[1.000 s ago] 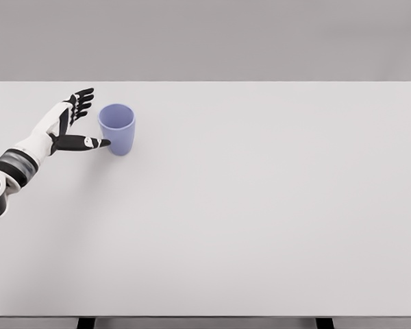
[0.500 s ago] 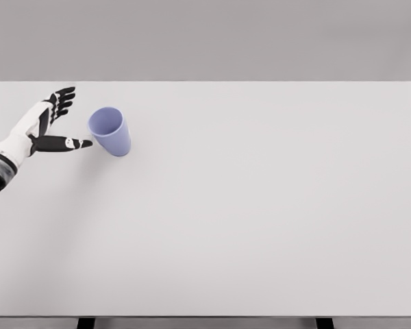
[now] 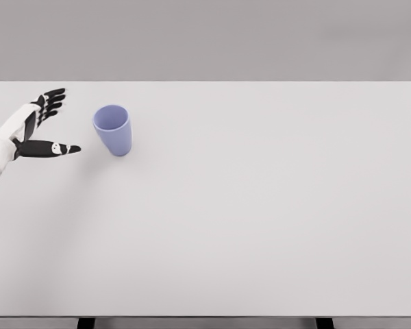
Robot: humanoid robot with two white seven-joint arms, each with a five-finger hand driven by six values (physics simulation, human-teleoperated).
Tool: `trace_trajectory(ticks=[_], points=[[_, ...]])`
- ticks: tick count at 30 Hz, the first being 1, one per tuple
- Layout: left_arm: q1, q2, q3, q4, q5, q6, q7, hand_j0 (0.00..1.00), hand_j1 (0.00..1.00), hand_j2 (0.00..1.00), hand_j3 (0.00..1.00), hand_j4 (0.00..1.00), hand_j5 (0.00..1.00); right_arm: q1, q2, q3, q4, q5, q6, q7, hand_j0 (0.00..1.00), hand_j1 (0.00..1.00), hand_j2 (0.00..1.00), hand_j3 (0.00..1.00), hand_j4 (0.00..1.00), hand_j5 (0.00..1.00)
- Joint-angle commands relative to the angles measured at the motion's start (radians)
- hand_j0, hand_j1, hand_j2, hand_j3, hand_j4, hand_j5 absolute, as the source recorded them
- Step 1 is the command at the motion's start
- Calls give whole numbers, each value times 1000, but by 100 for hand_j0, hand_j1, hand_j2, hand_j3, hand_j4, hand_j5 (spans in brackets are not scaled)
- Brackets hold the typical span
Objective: Flip the cup with left arm and place it on the table
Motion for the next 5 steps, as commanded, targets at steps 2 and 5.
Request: trace_trajectory(ticks=[2,5], points=[[11,65,8,-20,-1,-119,-2,100,100,100,100,100,100,0,0,0,0,0,-1,0,100,100,100,100,100,100],[28,88,8,-26,-3,-170,-4,100,100,100,100,100,100,0,0,0,0,0,-1,0,100,100,100,100,100,100]])
